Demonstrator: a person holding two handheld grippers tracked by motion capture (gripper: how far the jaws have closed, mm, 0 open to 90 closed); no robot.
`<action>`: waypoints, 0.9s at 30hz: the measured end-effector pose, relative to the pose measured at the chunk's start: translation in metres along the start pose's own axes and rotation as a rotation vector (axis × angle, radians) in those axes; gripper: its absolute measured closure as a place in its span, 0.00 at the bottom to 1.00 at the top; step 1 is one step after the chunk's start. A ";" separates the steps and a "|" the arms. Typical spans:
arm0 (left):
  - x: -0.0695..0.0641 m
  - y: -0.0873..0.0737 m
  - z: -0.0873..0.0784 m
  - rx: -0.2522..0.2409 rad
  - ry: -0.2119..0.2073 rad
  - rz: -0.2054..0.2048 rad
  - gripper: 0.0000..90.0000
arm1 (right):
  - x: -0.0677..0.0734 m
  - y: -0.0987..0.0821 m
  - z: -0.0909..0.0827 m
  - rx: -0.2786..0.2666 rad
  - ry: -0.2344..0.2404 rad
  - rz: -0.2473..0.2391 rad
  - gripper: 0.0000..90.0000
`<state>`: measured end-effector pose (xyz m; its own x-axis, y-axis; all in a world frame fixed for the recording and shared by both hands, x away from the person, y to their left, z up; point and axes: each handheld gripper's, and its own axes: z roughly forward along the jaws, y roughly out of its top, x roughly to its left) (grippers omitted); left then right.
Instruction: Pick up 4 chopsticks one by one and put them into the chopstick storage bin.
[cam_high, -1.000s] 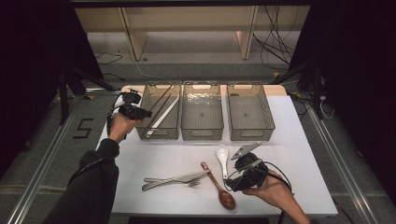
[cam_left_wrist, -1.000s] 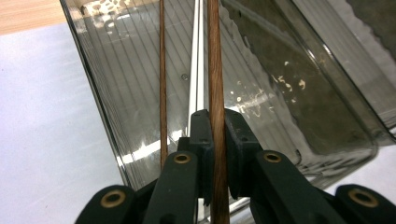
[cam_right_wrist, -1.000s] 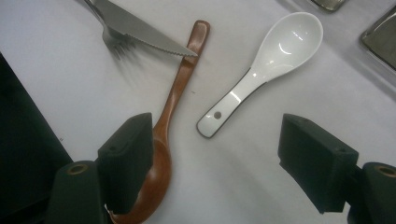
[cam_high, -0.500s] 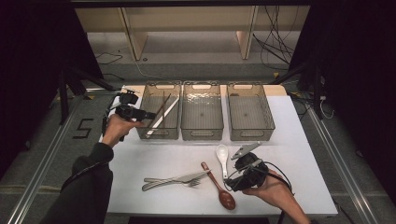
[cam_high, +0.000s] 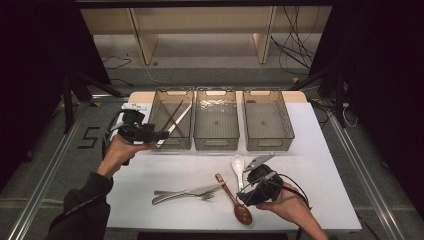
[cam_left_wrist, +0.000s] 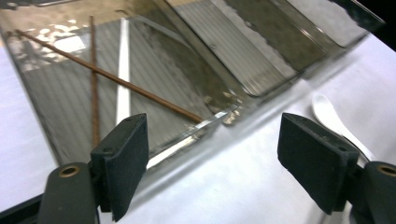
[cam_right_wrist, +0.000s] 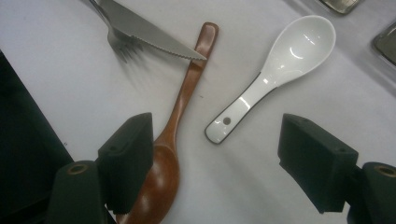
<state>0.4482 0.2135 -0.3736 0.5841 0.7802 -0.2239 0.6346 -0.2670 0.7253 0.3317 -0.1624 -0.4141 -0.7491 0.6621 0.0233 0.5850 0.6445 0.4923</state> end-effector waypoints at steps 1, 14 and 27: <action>-0.003 -0.002 -0.001 0.003 -0.008 0.010 0.26 | 0.000 0.000 0.001 -0.001 0.001 -0.002 0.31; -0.027 -0.028 -0.009 -0.003 -0.040 0.081 0.23 | 0.000 0.006 0.010 0.001 0.022 0.017 0.32; -0.044 -0.044 -0.015 -0.027 -0.073 0.101 0.19 | -0.001 0.008 0.019 0.025 0.032 0.018 0.32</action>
<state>0.3873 0.1997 -0.3858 0.6802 0.7066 -0.1950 0.5573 -0.3257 0.7637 0.3426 -0.1504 -0.4267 -0.7476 0.6614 0.0603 0.6058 0.6420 0.4700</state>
